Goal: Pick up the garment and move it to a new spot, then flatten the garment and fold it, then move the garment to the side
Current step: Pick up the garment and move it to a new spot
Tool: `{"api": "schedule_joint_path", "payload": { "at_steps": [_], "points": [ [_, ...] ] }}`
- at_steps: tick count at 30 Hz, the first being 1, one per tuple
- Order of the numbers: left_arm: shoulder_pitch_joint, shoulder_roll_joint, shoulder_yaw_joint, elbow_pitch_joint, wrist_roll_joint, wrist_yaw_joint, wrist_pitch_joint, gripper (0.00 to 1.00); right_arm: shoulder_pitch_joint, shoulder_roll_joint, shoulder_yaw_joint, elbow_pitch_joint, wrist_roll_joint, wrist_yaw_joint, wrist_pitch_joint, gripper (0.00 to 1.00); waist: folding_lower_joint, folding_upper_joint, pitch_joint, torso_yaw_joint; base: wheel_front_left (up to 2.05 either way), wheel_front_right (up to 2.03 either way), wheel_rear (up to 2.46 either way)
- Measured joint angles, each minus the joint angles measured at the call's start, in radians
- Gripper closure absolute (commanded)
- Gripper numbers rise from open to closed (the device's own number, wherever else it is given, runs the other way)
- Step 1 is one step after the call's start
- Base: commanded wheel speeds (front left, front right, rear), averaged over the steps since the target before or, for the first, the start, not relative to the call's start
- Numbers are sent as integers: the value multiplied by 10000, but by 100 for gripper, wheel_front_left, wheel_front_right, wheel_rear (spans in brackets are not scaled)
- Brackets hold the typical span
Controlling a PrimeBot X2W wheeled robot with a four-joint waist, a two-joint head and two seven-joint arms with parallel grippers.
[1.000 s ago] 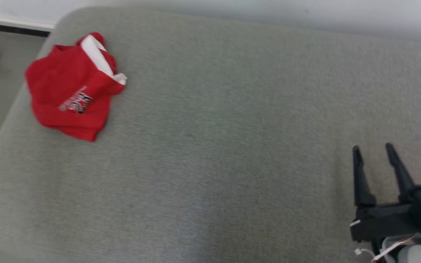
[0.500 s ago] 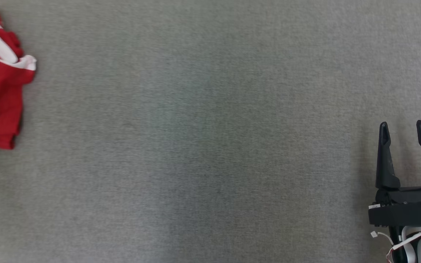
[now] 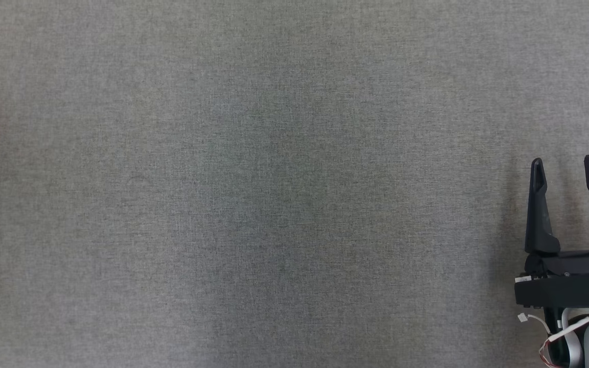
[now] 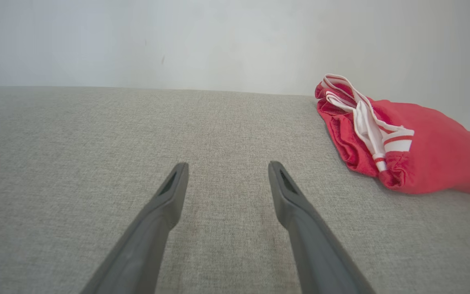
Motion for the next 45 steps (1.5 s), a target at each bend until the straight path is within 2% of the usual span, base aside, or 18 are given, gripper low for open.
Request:
{"api": "schedule_joint_path", "payload": {
  "at_steps": [2,3,4,5,10,20,27,32,38,45],
  "points": [
    [-53,25,-65,94,-234,0,136,0,-14,4,-6,-21,0,0,0,0,0,-1,-10,-17,0,0,0],
    [-75,107,-247,230,-362,-2,228,33,-18,2,-19,-35,0,0,2,0,-2,-2,-23,-47,0,0,0],
    [-75,107,-247,230,-362,-2,228,60,-18,2,-19,-35,0,0,2,0,-2,-2,-23,-47,0,0,0],
    [-98,134,-324,280,-453,-4,247,100,-17,2,-21,-35,0,0,4,0,-2,-2,-28,-58,0,0,0],
    [-103,234,-907,267,-650,-10,-301,100,58,40,-94,67,0,0,-8,0,-1,-1,-192,-53,0,0,0],
    [-764,965,-1918,-441,-629,-4,-2080,100,79,234,119,861,234,0,-395,0,-1,-2,-1058,76,0,0,0],
    [-1667,1152,-2763,-1639,-136,-4,-2391,100,105,359,232,1645,504,0,-744,0,-2,-2,-1860,61,0,0,0],
    [-2172,1133,-3279,-2911,-13,-4,-2148,100,161,395,318,2102,786,0,-970,0,-3,-2,-2376,-153,0,0,0],
    [-2458,698,-3810,-4617,-48,0,-1446,100,254,408,512,2591,1383,0,-1135,0,-1,-2,-2701,-817,0,0,0],
    [-2525,-180,-4387,-6334,-109,196,-686,100,319,410,600,2696,1818,0,-1179,0,-1,-2,-2922,-1826,0,0,0]
  ]
}}
